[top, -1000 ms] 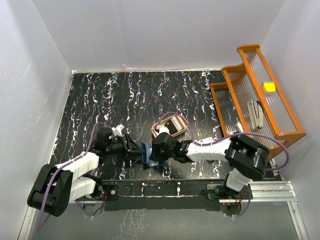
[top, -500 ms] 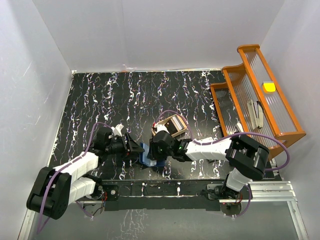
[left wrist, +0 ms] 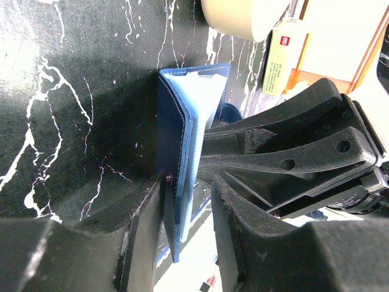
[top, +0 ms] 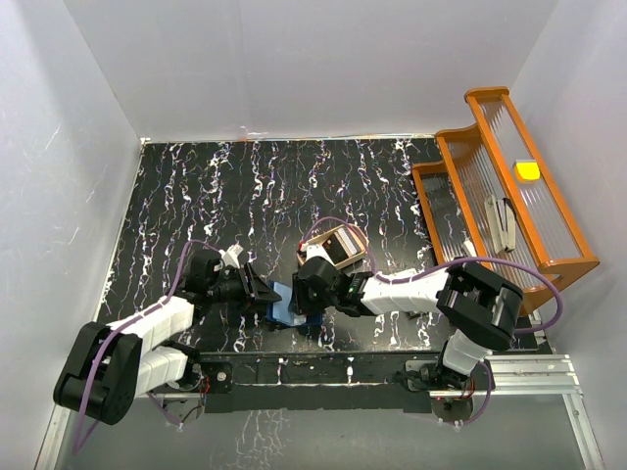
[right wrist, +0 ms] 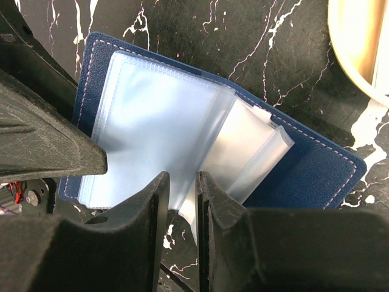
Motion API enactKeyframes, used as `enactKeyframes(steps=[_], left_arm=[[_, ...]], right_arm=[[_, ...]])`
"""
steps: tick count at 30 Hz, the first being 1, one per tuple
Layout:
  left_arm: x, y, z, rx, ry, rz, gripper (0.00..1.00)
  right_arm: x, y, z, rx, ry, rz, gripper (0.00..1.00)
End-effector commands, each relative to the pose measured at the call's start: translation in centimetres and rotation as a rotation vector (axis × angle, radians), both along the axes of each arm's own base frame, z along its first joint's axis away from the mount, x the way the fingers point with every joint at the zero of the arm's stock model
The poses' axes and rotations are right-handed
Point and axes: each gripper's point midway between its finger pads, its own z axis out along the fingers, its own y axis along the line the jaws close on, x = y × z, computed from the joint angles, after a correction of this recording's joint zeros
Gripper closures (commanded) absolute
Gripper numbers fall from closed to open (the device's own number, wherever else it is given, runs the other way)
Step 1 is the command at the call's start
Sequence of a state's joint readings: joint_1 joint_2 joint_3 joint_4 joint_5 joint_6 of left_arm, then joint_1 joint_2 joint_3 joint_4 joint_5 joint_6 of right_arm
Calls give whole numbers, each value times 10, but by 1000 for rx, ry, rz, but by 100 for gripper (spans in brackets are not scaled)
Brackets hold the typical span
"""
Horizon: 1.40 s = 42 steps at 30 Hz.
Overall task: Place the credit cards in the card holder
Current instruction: Open the card holder at the center of the board.
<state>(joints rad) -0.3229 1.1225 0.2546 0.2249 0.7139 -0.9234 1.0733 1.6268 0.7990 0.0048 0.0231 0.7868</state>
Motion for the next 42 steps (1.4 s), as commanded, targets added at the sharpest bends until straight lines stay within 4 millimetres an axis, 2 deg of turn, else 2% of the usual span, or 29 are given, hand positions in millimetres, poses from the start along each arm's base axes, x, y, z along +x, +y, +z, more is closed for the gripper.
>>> enactKeyframes(steps=[1,7,10,15,17,20,23,30,33,35,37,40,42], left_arm=[[5,-4,9,-17,-32,-15,68],[5,-3,10,-21,-35,-7,69],[5,-4,10,-27,-33,-5,75],[5,-5,9,-34,-29,-8,78],[5,-5,10,-38,-31,-7,78],[5,-5,12,-45,-34,-8,72],[5,-6,13,-52,-37,-9,72],[3,-6,12,-56,-38,-12,85],[3,-7,13,-63,-38,-13,95],[4,-7,14,-68,-41,-14,97],[4,-8,16,-72,-45,-14,96],[4,-9,18,-86,-49,-14,87],[4,-10,21,-103,-52,-15,87]], right_arm=[[8,15,18,60,-48,8,78],[7,14,15,51,-46,9,78],[7,13,14,49,-46,7,78],[7,12,13,45,-45,3,79],[7,12,13,45,-44,4,79],[7,11,12,43,-44,1,79],[7,11,11,38,-43,1,79],[7,10,11,38,-43,-1,79],[7,10,11,38,-42,-2,79],[7,9,10,37,-42,-2,79],[7,10,11,37,-42,-3,79],[7,10,10,37,-42,-2,79],[7,9,9,35,-42,-3,79]])
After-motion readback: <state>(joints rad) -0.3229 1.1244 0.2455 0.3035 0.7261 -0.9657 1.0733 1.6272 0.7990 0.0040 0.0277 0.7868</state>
